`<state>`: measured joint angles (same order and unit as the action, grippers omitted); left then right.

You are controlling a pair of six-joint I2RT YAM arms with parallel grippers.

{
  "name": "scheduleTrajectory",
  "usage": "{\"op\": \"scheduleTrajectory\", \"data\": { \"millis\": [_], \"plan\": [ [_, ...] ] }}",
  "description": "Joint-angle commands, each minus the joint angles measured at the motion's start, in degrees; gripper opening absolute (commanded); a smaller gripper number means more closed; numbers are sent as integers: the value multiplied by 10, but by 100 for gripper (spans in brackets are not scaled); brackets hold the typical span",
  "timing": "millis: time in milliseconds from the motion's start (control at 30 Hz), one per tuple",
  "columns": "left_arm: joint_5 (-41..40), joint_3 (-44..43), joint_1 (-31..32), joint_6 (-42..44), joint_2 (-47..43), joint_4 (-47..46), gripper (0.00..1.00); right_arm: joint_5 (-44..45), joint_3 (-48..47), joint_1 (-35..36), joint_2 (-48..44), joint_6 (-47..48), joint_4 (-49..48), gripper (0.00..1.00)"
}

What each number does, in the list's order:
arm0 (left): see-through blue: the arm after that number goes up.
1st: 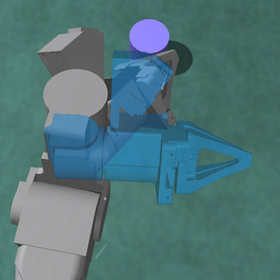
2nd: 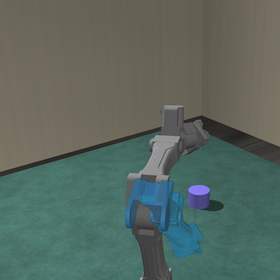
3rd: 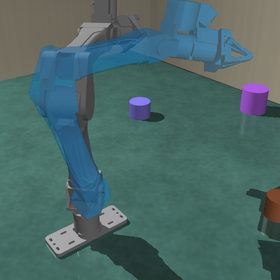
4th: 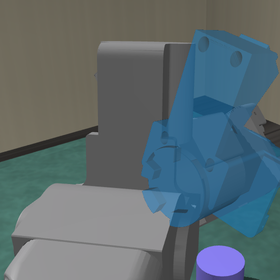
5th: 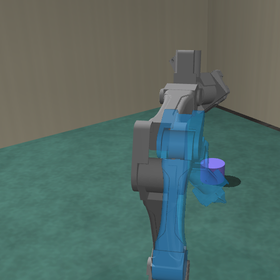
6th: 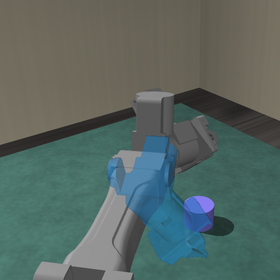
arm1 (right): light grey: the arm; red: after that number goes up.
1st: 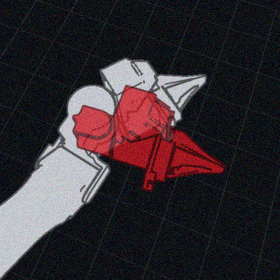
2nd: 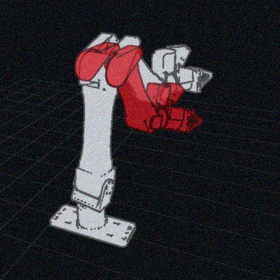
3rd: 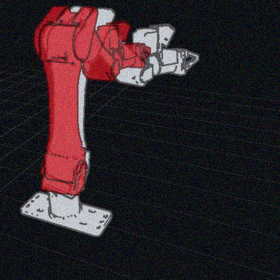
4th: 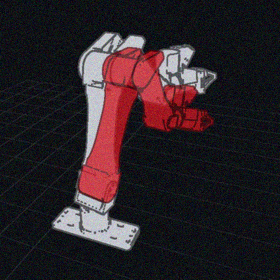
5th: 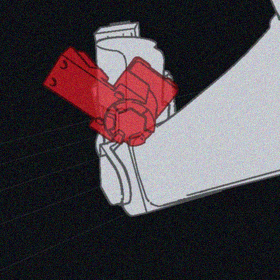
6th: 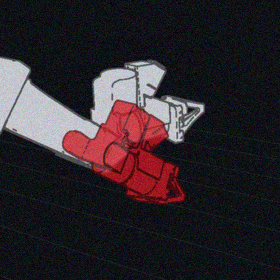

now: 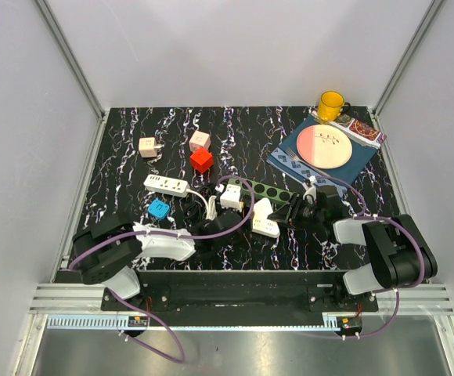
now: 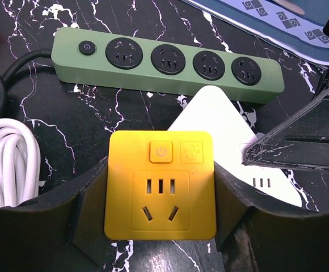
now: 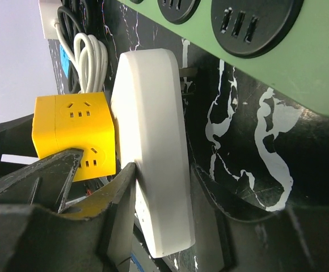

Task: Insert the plug
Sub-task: Insert the plug into the socket.

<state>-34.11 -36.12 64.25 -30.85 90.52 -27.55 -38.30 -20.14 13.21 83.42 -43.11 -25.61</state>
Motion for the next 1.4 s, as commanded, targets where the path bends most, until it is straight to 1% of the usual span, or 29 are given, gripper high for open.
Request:
{"op": "scheduleTrajectory", "data": {
  "millis": [0, 167, 233, 333, 467, 600, 633, 700, 733, 767, 867, 900, 967, 1000, 1167, 1267, 1300, 1333, 1367],
  "plan": [
    [77, 25, 14, -82, 70, 71, 0, -21, 10, 4, -14, -18, -10, 0],
    [59, -24, 35, -74, 98, 126, 0, -20, 14, 3, -3, -10, -12, 0],
    [55, -38, 40, -75, 108, 130, 0, -19, 14, 4, -4, -12, -15, 0],
    [69, -59, 42, -78, 132, 146, 0, -19, 16, 4, -5, -17, -22, 0],
    [76, -67, 43, -79, 140, 147, 0, -14, 19, 4, -20, -17, -21, 0],
    [57, -82, 42, -78, 145, 166, 0, -6, 22, 4, -33, -14, -26, 0],
    [52, -84, 43, -76, 148, 166, 0, -7, 22, 3, -35, -14, -27, 2],
    [48, -93, 41, -60, 150, 165, 0, -6, 22, 4, -44, -16, -26, 23],
    [46, -100, 41, -51, 150, 164, 0, -5, 23, 3, -48, -15, -26, 32],
    [46, -105, 40, -34, 151, 166, 0, -5, 23, 4, -57, -15, -25, 48],
    [43, -118, 36, -9, 148, 178, 0, 5, 15, 4, -89, 1, 6, 66],
    [43, -121, 35, -4, 148, 184, 0, 16, 12, 4, -98, 9, 39, 74],
    [44, -134, 34, 7, 149, 194, 0, 32, 1, 4, -131, 31, 71, 80],
    [45, -139, 34, 10, 149, 202, 0, 50, -2, 4, -142, 39, 104, 83],
    [37, -161, 34, 10, 148, 230, 0, 113, -18, 4, -226, 79, 194, 90],
    [29, -176, 34, 4, 145, 249, 5, 173, -17, 4, -278, 85, 241, 95],
    [27, -182, 34, 3, 145, 262, 6, 206, -16, 4, -290, 86, 252, 96],
    [26, -192, 34, 4, 147, 268, 6, 223, -13, 4, -313, 87, 272, 99],
    [26, -197, 34, 6, 148, 272, 6, 254, -9, 4, -323, 87, 285, 100]
  ]
}}
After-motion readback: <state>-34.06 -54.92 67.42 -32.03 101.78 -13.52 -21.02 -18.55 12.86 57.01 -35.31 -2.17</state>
